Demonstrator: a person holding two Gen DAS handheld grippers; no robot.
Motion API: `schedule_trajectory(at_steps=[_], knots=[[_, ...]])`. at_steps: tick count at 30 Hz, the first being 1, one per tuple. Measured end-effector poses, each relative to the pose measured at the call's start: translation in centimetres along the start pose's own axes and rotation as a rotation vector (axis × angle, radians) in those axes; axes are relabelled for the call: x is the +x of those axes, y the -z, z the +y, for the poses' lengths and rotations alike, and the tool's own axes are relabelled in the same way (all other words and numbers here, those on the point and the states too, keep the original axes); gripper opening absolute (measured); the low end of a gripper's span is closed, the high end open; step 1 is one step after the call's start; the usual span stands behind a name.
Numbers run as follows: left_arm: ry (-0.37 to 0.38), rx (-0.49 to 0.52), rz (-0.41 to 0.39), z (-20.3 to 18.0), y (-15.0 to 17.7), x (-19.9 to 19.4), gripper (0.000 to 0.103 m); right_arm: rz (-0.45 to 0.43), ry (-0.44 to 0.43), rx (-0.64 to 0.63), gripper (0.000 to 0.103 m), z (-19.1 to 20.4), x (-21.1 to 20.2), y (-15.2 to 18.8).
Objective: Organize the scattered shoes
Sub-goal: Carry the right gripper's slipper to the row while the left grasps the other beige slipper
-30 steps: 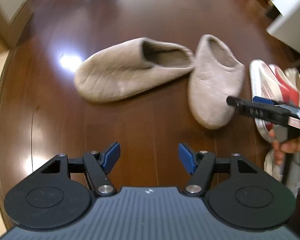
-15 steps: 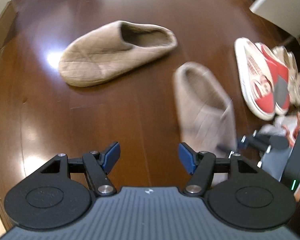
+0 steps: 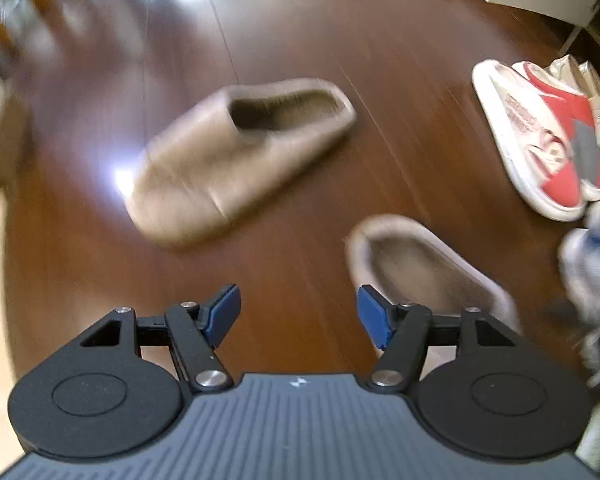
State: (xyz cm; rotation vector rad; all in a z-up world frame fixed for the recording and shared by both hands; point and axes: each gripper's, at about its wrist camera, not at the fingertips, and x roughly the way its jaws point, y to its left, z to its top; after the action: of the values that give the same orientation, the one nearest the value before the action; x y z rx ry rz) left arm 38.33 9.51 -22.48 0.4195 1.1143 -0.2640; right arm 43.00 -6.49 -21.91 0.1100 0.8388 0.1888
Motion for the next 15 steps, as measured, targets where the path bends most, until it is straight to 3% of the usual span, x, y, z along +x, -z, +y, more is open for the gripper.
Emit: schedule_trajectory(at_steps=[2,7,10,12,13,14,15], knots=[[-0.044,0.044,-0.023,1.3,-2.2,1.1,0.066,-0.026,0.027,0.049,0.085,-1.7,0.5,-2.0],[-0.035,0.156,-0.043,2.6,-7.7,4.8,0.064,-0.101,0.092,0.207,0.086,-6.7,0.3,-4.4],[-0.062,0.263,-0.011,1.9,-11.0,8.6,0.062,-0.149,0.121,0.333,0.086,-9.8,0.2,-4.8],[-0.088,0.278,0.035,1.8,-11.9,11.0,0.06,-0.176,0.131,0.383,0.086,-11.6,-0.3,-5.2],[-0.11,0.284,0.069,1.9,-12.5,12.7,0.052,-0.187,0.135,0.394,0.086,-12.0,-0.2,-5.3],[-0.119,0.264,0.094,2.2,-12.4,13.7,0.029,-0.217,0.138,0.414,0.086,-12.7,-0.7,-5.6],[-0.126,0.243,0.117,2.5,-12.4,14.6,0.023,-0.249,0.136,0.425,0.088,-13.2,-1.4,-5.9]])
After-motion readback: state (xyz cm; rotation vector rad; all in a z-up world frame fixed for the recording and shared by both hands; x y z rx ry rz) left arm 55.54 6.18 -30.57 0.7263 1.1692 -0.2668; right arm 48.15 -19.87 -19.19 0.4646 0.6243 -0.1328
